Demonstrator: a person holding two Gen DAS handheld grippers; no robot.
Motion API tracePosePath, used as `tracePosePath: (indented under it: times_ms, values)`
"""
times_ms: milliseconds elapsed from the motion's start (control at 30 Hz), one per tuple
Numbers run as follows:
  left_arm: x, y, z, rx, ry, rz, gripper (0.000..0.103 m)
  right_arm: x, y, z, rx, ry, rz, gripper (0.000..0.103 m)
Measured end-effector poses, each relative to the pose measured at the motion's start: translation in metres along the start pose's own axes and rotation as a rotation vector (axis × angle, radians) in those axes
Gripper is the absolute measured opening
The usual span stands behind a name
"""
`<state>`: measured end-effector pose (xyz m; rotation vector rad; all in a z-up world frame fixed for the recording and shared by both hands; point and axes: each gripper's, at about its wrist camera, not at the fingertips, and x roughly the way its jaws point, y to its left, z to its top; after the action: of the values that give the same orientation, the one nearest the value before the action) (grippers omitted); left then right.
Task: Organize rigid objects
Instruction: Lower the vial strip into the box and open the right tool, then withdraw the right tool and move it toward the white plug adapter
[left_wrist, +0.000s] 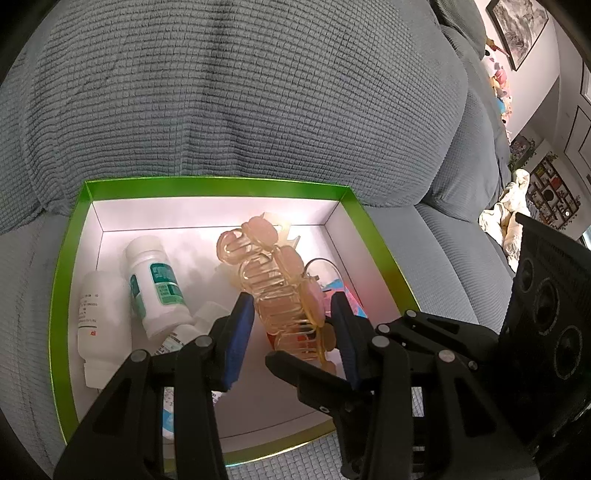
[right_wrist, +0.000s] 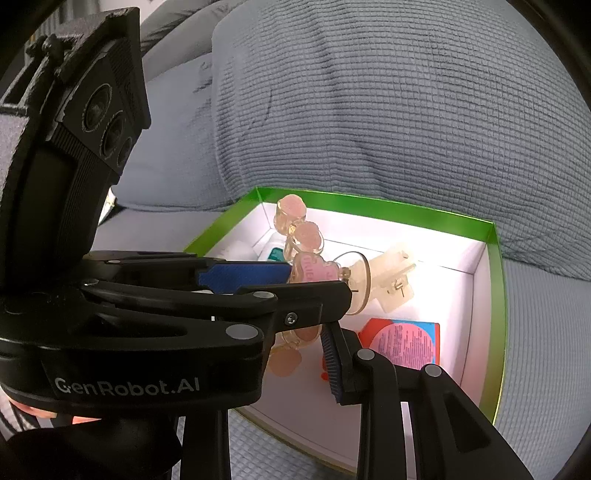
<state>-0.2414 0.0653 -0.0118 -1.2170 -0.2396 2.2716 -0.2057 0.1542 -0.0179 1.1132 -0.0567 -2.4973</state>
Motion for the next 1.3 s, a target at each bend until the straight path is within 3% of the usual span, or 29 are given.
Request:
tracePosePath:
  times_ms: [133, 233, 300, 367, 467, 533, 633, 733, 1033, 1300]
  values:
    - [0.000, 0.002, -0.001, -0.010, 0.005, 0.027, 0.044, 0.004, 0.000, 0.001, -0.001, 0.010, -0.023, 0.031]
    - [-0.003, 0.005, -0.001, -0.030, 0.007, 0.071, 0.067, 0.005, -0.003, 0.002, 0.006, 0.010, -0.059, 0.032]
    - [-0.008, 0.007, -0.001, -0.039, -0.005, 0.102, 0.084, 0.001, -0.005, 0.002, 0.019, 0.003, -0.080, 0.040]
    - [-0.014, 0.007, -0.002, -0.037, -0.014, 0.129, 0.090, -0.006, -0.008, 0.002, 0.025, -0.008, -0.114, 0.062]
    - [-0.026, 0.004, -0.005, -0.019, -0.039, 0.193, 0.093, -0.019, -0.010, -0.001, 0.040, -0.029, -0.131, 0.065]
    - [-0.037, 0.001, -0.010, 0.000, -0.064, 0.230, 0.103, -0.027, -0.009, -0.004, 0.052, -0.041, -0.133, 0.066]
    - [-0.055, -0.006, -0.018, 0.027, -0.107, 0.276, 0.102, -0.042, -0.004, -0.012, 0.061, -0.059, -0.142, 0.068]
    - [-0.075, -0.013, -0.028, 0.043, -0.157, 0.311, 0.102, -0.056, 0.004, -0.021, 0.067, -0.071, -0.147, 0.077]
    - [-0.141, -0.033, -0.069, 0.043, -0.321, 0.400, 0.102, -0.102, 0.034, -0.045, 0.061, -0.128, -0.147, 0.078]
    - [-0.185, -0.047, -0.105, 0.057, -0.403, 0.477, 0.102, -0.131, 0.064, -0.063, 0.041, -0.159, -0.112, 0.078]
